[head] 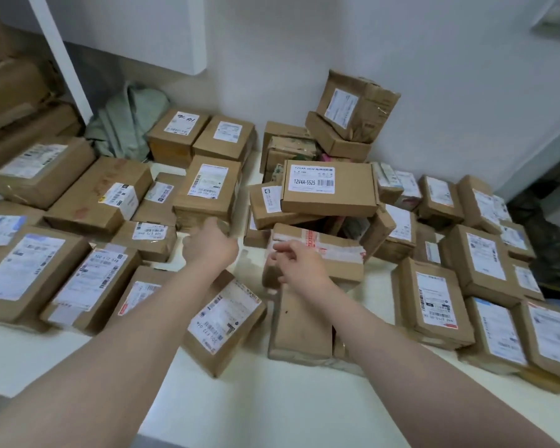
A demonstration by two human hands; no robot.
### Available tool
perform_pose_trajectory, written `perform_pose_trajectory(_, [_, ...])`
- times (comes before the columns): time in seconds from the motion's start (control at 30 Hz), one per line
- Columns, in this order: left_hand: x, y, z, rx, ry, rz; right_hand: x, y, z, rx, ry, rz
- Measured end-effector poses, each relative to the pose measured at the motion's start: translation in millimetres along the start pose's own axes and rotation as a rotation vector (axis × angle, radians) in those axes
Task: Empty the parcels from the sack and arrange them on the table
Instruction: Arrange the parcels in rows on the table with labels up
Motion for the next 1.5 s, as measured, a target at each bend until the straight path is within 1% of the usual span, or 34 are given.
perform_pose_trajectory(0.1, [-8.0, -63.2, -7.1, -0.168, -0.072, -0.181, 5.4, -16.1, 57.3, 0.127, -0.258, -0.055])
perform_pose_trajectory(0.17, [-9.9, -99.7, -20.6, -0.286, -0.066, -0.242, 8.0, -26.1, 95.4, 0.161, -0.442, -0.081])
perform_pose_trajectory(0.23, [-7.3, -126.7, -34.7, -0.359, -0.034, -0.209, 13.7, -25.3, 131.2, 0.119, -0.589, -0.079])
perform_pose_trajectory(0.27, [-4.8, -135.4, -40.7, -0.378, -0.009, -0.166, 19.2, -22.9, 145.4, 0.073, -0.616, -0.081])
perform_pose_trajectory(0.3, [-2.1, -141.6, -46.4, -0.411, 0.028, -0.122, 24.9, -19.0, 156.2, 0.033, -0.599, -0.094])
perform_pose_trajectory(0.33, [0.3, -145.3, -51.9, -0.447, 0.06, -0.079, 31.8, -16.2, 163.3, 0.035, -0.538, -0.118])
perform_pose_trajectory(0.43, [6.9, -142.3, -63.2, -0.501, 0.071, 0.044, 46.7, -14.6, 158.6, 0.229, -0.25, -0.203])
perform_pose_trajectory(0.47, [8.6, -139.6, -65.3, -0.521, 0.071, 0.087, 48.9, -14.7, 154.3, 0.265, -0.212, -0.198])
perform_pose_trajectory(0.53, [11.4, -133.0, -67.1, -0.527, 0.067, 0.167, 51.7, -16.3, 149.7, 0.324, -0.247, -0.189])
perform_pose_trajectory(0.6, [8.3, -129.6, -60.4, -0.494, 0.021, 0.216, 49.0, -22.8, 148.5, 0.449, -0.3, -0.235])
perform_pose_trajectory(0.63, [6.3, -128.7, -57.4, -0.528, 0.001, 0.237, 45.5, -26.5, 148.5, 0.513, -0.3, -0.262])
perform_pose_trajectory(0.7, [-1.3, -131.7, -53.9, -0.686, -0.025, 0.259, 37.2, -35.8, 153.1, 0.588, -0.291, -0.291])
perform_pose_trajectory(0.77, [-12.1, -141.4, -54.1, -0.889, -0.033, 0.206, 28.1, -48.5, 163.8, 0.644, -0.321, -0.315])
perform_pose_trajectory(0.83, [-30.6, -157.7, -55.3, -1.003, -0.034, 0.091, 16.5, -64.7, 179.3, 0.628, -0.38, -0.346])
perform_pose_trajectory(0.9, [-55.5, -179.2, -54.4, -0.995, -0.057, -0.053, 1.1, -84.6, 199.6, 0.489, -0.435, -0.351])
perform_pose_trajectory(0.97, [-80.2, -202.6, -60.7, -0.956, -0.043, -0.183, -17.0, -105.8, 222.9, 0.416, -0.47, -0.321])
perform_pose_trajectory(1.07, [-121.3, -237.8, -86.8, -0.902, 0.065, -0.318, -46.5, -141.9, 261.2, 0.492, -0.453, -0.306])
perform_pose_trajectory(1.17, [-168.4, -261.3, -121.2, -0.901, 0.125, -0.341, -79.7, -186.4, 298.2, 0.574, -0.392, -0.364])
perform_pose_trajectory(1.23, [-199.2, -270.8, -147.9, -0.876, 0.155, -0.339, -104.4, -219.8, 320.4, 0.523, -0.358, -0.385])
perform_pose_trajectory(1.4, [-279.0, -288.6, -236.1, -0.732, 0.357, -0.337, -163.7, -304.1, 360.4, 0.374, -0.216, -0.415])
perform_pose_trajectory(1.5, [-324.2, -293.6, -282.0, -0.625, 0.48, -0.33, -195.9, -358.1, 373.2, 0.354, -0.133, -0.526])
Point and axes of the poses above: each hand's wrist, its own x-axis towards the middle knuckle, its own z-axis out of the back of the hand, y = z × x, the point moved 5 cm from there along x, towards the middle knuckle, and after that the axes turned 6 degrees about -y, right-handed, at the moved point
